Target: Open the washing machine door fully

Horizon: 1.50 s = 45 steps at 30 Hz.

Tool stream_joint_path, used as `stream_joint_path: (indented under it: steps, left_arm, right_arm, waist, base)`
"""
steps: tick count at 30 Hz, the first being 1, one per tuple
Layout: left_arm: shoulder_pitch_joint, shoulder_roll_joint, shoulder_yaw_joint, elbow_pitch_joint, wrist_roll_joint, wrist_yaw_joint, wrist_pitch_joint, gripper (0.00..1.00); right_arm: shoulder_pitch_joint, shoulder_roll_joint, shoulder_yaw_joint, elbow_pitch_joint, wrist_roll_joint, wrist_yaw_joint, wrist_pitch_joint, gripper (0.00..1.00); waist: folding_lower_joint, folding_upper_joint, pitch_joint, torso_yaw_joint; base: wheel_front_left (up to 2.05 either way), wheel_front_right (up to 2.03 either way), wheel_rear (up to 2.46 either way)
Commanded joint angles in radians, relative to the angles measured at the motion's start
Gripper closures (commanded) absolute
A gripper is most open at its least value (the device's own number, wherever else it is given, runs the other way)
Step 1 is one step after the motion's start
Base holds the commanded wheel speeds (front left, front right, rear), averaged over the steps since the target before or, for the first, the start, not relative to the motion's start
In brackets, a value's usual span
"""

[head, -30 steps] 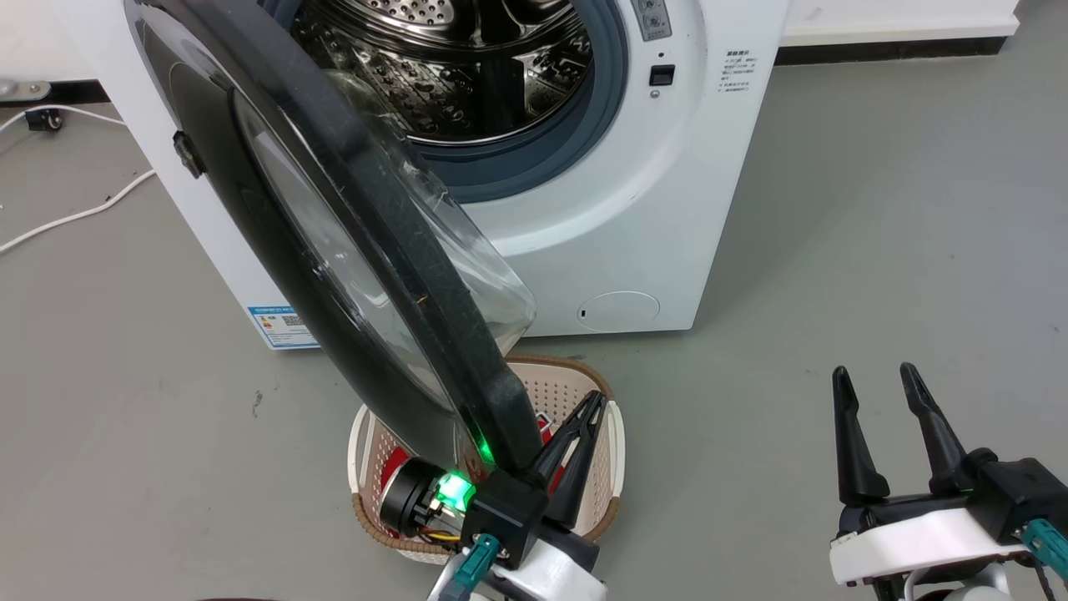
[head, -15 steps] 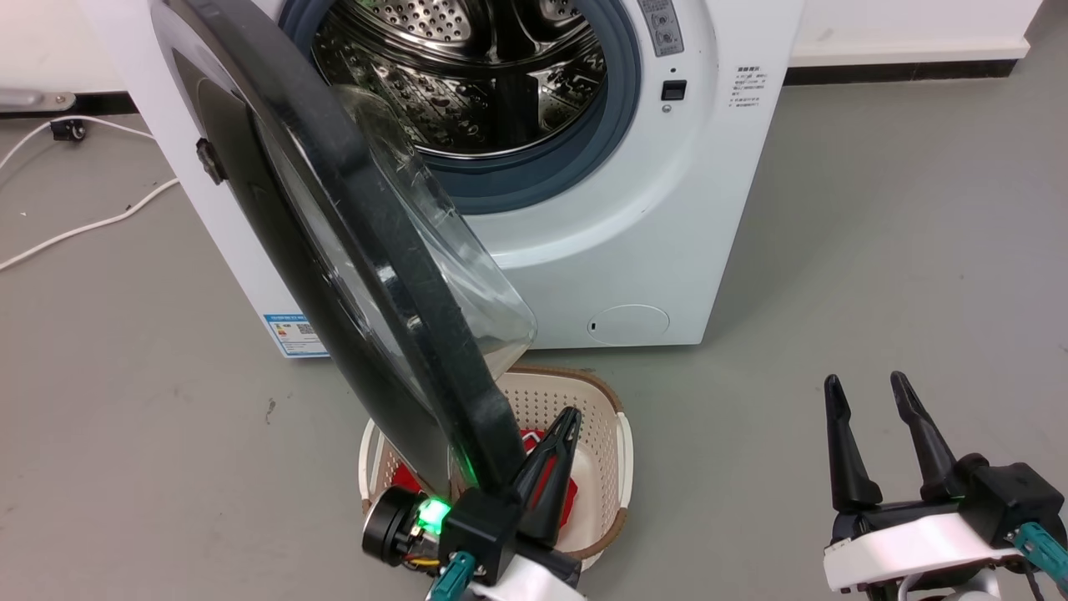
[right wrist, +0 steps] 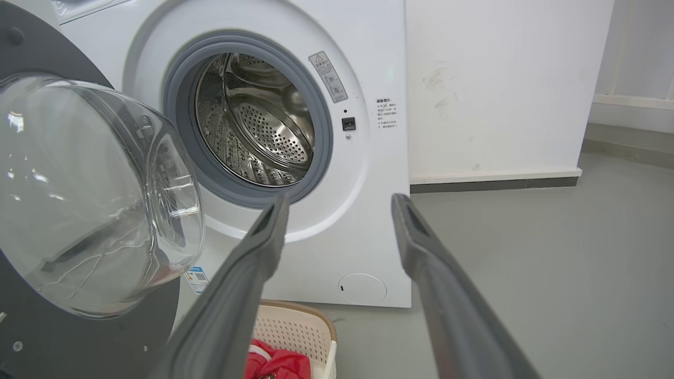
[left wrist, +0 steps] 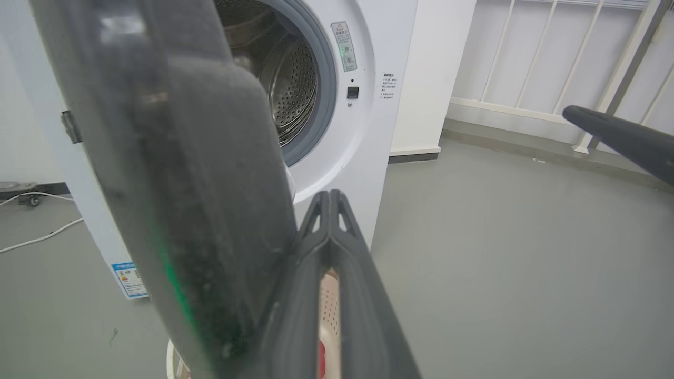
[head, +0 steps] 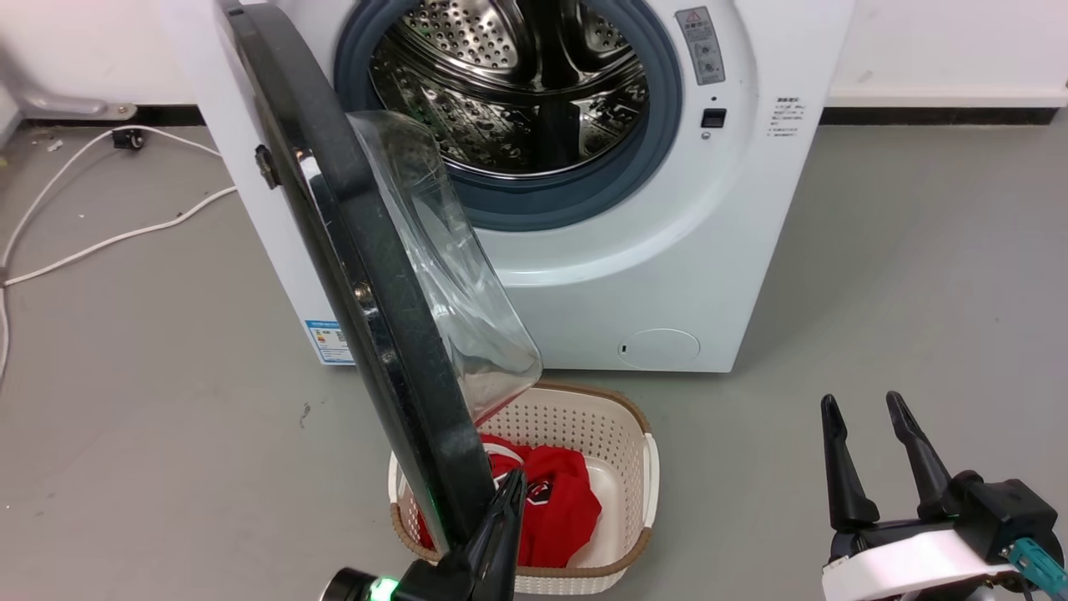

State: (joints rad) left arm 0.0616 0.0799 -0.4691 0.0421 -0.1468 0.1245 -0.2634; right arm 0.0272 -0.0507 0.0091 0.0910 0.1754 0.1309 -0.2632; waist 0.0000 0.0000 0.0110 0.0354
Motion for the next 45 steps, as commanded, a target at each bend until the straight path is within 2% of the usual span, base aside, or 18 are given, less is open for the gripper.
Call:
stream_joint_path:
  steps: [1, 21, 31, 41, 42, 45]
  left_arm:
    - [0.030, 0.011, 0.016, -0.012, -0.006, 0.015, -0.002, 1.00]
    - [0.160, 0.057, 0.148, -0.124, -0.012, 0.118, -0.002, 1.00]
    - [0.152, 0.107, 0.319, -0.152, -0.039, 0.159, -0.006, 1.00]
    - [0.062, 0.186, 0.530, -0.125, -0.091, 0.149, -0.002, 1.00]
    - [0.034, 0.211, 0.574, -0.097, -0.105, 0.135, -0.002, 1.00]
    - [-0.010, 0.239, 0.618, -0.049, -0.113, 0.110, -0.002, 1.00]
  right_arm:
    - [0.015, 0.002, 0.000, 0.001, 0.004, 0.000, -0.002, 0.00]
    - [0.021, 0.001, -0.009, -0.007, 0.009, 0.000, -0.002, 0.00]
    - [0.002, 0.001, -0.005, -0.008, 0.001, 0.000, -0.002, 0.00]
    - [-0.031, 0.001, -0.003, -0.008, -0.015, 0.000, -0.002, 0.00]
    - [-0.037, 0.001, -0.004, -0.009, -0.018, 0.000, -0.002, 0.00]
    - [-0.048, 0.001, -0.008, -0.010, -0.021, 0.000, -0.002, 0.00]
  waist:
    - [0.0000, 0.0000, -0.006, 0.015]
    - [0.0000, 0.0000, 0.003, 0.158]
    - [0.0000, 0.0000, 0.024, 0.166]
    - [0.0000, 0.0000, 0.070, 0.143]
    - [0.0000, 0.0000, 0.083, 0.138]
    - [0.0000, 0.0000, 0.098, 0.129]
  base:
    - [0.00, 0.00, 0.00]
    - [0.00, 0.00, 0.00]
    - [0.00, 0.00, 0.00]
    - [0.00, 0.00, 0.00]
    - [0.00, 0.00, 0.00]
    - [0.00, 0.00, 0.00]
